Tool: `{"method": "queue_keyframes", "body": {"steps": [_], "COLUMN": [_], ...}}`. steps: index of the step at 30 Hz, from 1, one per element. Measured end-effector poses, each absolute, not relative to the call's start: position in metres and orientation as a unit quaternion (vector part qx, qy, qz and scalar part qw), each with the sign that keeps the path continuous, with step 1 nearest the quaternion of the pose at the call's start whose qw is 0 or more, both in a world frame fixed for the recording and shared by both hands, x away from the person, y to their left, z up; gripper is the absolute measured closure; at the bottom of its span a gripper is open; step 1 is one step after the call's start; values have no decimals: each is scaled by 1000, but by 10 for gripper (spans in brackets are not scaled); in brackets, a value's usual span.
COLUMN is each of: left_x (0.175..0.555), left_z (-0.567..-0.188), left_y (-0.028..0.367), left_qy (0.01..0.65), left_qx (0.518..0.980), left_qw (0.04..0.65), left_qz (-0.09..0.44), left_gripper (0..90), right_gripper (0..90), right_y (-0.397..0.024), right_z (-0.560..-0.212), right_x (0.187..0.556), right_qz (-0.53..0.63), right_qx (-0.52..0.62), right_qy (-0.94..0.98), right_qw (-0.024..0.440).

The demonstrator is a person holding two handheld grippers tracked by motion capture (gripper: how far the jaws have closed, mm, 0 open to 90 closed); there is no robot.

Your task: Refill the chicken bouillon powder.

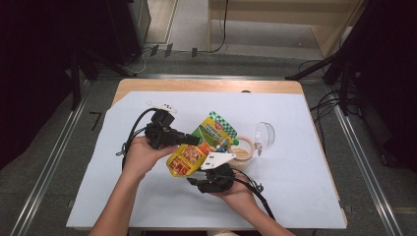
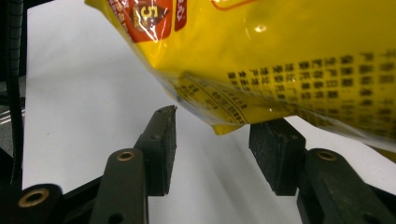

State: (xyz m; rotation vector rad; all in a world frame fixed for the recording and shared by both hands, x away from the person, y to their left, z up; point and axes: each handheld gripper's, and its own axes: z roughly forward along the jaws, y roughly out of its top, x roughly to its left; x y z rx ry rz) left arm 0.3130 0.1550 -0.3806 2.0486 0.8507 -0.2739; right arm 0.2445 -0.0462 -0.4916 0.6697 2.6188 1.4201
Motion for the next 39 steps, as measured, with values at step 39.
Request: {"method": "queue_keyframes", "body": {"steps": [39], "left_x": [316], "left_z": [-378], "left_y": [181], "left_qy": [332], "left_qx": [821], "left_qw": [460], "left_qz": [-68], "left_gripper": [893], "right_gripper": [539], "right_y": [-59], "right_z": [-483], "right_x": [232], "right_qz": [472], "right_qx": [214], "right_qy": [855], "right_qw": [33]}}
